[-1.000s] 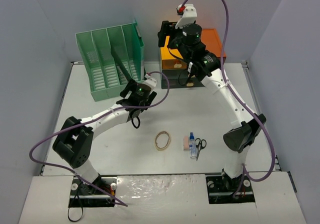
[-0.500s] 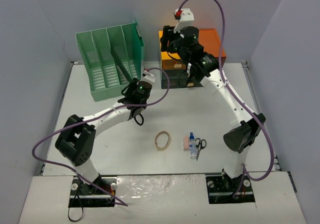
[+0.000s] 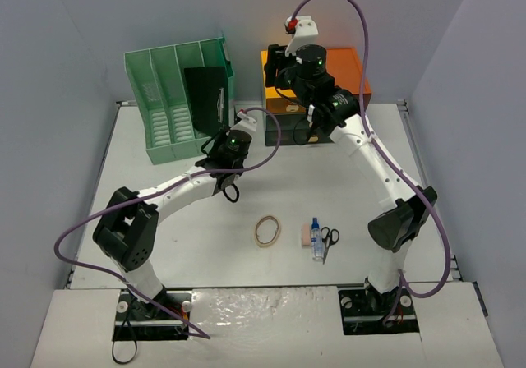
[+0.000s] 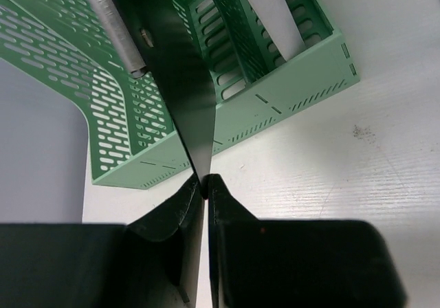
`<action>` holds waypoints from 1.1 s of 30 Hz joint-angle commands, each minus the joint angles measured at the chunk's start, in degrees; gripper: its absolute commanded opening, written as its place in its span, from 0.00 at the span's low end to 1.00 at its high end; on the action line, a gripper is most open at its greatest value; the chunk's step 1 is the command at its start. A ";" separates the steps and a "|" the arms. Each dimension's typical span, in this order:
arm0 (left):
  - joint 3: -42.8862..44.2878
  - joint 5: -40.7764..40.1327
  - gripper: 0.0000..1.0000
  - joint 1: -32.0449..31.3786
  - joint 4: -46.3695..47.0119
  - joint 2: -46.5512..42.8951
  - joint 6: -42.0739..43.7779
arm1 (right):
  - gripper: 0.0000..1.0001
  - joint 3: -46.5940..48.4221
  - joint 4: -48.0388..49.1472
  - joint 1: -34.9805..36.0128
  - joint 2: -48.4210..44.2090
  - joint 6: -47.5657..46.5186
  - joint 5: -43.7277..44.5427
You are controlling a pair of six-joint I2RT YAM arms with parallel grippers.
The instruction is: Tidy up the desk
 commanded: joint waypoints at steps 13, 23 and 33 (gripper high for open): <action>9.87 -4.62 0.00 1.54 4.68 -2.31 -0.21 | 0.53 -0.04 3.09 1.62 -4.78 -2.72 1.53; 7.72 -5.48 0.00 1.54 1.62 -5.30 -7.58 | 0.53 -0.99 3.00 2.13 -5.95 -3.81 2.09; 8.44 -5.48 0.00 1.13 -1.71 -6.69 -12.65 | 0.53 -1.72 2.76 2.63 -6.87 -4.27 2.64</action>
